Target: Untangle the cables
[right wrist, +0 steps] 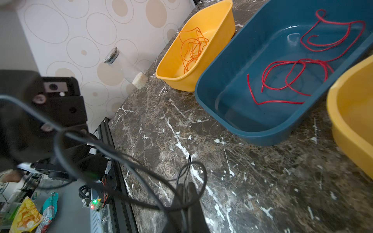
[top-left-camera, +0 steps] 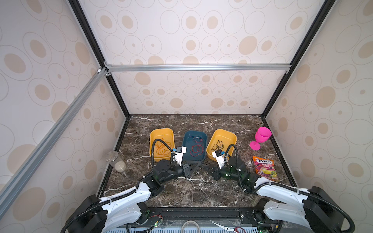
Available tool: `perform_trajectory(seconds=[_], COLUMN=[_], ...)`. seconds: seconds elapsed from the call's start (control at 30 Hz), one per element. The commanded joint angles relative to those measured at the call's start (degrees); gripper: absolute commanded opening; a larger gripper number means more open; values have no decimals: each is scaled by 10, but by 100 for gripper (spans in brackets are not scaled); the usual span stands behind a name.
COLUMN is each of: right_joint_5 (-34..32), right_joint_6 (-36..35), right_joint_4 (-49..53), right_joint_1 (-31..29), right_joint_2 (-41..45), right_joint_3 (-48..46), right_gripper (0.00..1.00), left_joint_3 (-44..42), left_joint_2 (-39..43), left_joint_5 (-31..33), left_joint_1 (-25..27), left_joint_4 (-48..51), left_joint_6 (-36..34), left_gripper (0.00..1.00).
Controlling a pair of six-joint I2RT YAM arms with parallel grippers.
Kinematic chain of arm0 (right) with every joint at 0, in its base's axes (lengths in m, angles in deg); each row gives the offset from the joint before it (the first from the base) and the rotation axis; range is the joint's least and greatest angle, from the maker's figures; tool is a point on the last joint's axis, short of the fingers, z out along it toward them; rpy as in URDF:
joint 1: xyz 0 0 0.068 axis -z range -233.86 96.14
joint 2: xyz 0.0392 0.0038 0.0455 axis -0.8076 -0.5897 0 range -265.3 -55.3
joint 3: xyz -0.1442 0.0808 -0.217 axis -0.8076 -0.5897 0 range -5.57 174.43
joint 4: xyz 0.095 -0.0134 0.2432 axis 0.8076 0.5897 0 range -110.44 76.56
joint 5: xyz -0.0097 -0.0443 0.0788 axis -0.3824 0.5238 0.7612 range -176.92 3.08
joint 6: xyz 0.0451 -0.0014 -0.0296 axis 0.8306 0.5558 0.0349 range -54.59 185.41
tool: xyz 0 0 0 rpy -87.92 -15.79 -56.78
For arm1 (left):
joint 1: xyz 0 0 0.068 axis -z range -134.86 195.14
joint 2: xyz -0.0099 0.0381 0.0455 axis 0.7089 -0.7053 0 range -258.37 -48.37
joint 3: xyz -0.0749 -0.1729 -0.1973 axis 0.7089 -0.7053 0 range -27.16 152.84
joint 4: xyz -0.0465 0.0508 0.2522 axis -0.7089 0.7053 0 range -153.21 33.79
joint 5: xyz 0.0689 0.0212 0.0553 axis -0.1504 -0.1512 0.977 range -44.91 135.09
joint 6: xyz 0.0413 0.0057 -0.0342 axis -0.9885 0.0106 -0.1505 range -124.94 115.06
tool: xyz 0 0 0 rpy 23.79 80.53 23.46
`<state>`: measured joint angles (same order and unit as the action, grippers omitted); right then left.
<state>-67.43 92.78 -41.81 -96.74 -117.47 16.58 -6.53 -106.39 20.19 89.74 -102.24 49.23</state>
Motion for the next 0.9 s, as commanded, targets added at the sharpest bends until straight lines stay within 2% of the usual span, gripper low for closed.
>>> perform_trajectory(seconds=[0.0,0.23,0.37,0.53,0.63,0.87], right_joint_5=[-6,23,38,29,17,6], right_joint_6=[-42,-77,-82,-86,-65,-53], right_joint_4=[96,188,208,243,228,227], right_joint_1=[-4,-4,-3,-4,-7,-41], right_joint_2=[31,110,121,31,-32,-147], right_joint_3=[-11,-13,-6,32,40,76], right_gripper=[2,2,3,6,6,10], left_joint_3=[-1,-2,-18,-31,-48,-56], left_joint_2=[18,18,-7,-41,-70,-195], left_joint_5=[15,34,-14,-16,-10,16], left_joint_1=[-17,-31,-30,-23,-19,20], left_joint_4=[31,119,94,126,122,94], left_joint_6=[-13,-69,-82,-112,-121,-157], left_gripper=[0,0,0,0,0,0])
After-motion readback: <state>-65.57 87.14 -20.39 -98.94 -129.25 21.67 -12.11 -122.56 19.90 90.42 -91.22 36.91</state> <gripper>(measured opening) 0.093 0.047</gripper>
